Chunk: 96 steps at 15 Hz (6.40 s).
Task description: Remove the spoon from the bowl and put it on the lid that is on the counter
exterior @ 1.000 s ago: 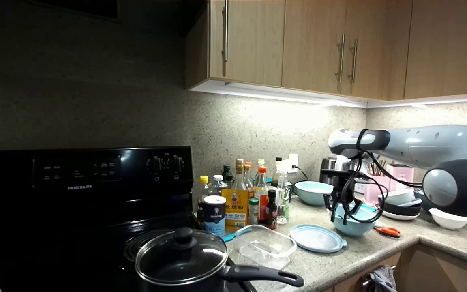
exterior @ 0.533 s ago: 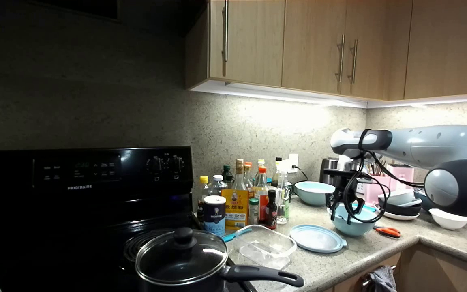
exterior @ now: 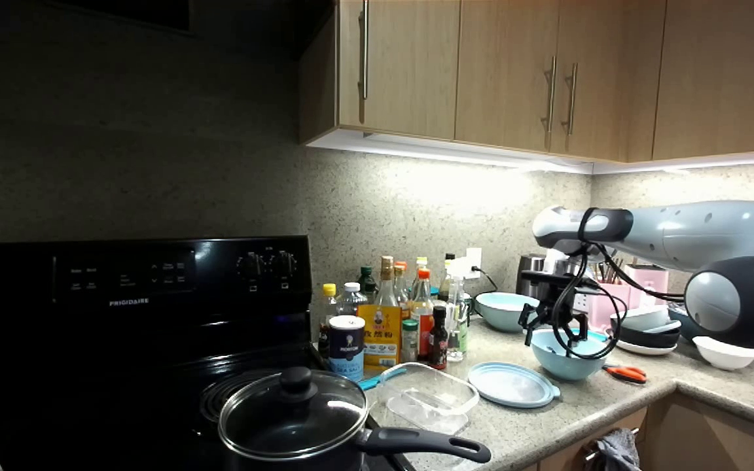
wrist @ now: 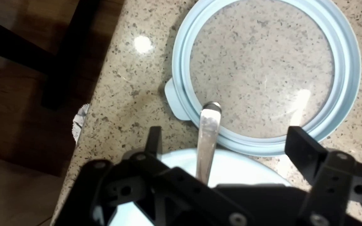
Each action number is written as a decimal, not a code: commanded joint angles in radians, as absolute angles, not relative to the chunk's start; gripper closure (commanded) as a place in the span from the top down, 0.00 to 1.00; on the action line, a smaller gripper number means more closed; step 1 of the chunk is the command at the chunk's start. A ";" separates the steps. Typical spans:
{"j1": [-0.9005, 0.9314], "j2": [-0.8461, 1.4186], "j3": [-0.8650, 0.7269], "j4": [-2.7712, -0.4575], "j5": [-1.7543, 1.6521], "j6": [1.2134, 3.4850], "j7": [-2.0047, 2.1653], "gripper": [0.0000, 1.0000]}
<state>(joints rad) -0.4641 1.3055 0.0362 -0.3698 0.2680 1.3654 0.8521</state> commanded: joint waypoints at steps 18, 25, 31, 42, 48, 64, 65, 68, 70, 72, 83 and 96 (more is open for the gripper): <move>-0.473 1.277 0.042 -0.398 0.269 1.387 0.831 0.00; -0.416 1.245 0.011 -0.385 0.220 1.382 0.804 0.04; -0.307 1.201 -0.041 -0.372 0.122 1.402 0.798 0.04; -0.173 1.199 -0.077 -0.355 0.043 1.371 0.747 0.04; -0.165 1.205 -0.093 -0.355 0.049 1.384 0.775 0.11; -0.220 1.351 -0.124 -0.340 0.009 1.361 0.537 0.99; -0.220 1.351 -0.125 -0.340 0.009 1.361 0.536 1.00; -0.207 1.332 -0.150 -0.392 -0.038 1.439 0.408 1.00; -0.207 1.330 -0.153 -0.401 -0.036 1.446 0.376 1.00; -0.206 1.326 -0.152 -0.410 -0.027 1.438 0.348 1.00; -0.205 1.360 -0.136 -0.377 -0.028 1.546 0.121 1.00; -0.207 1.377 -0.105 -0.334 -0.017 1.522 0.107 1.00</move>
<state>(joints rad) -0.2176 1.3697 -0.1111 -0.3756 -0.0024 1.5526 0.0645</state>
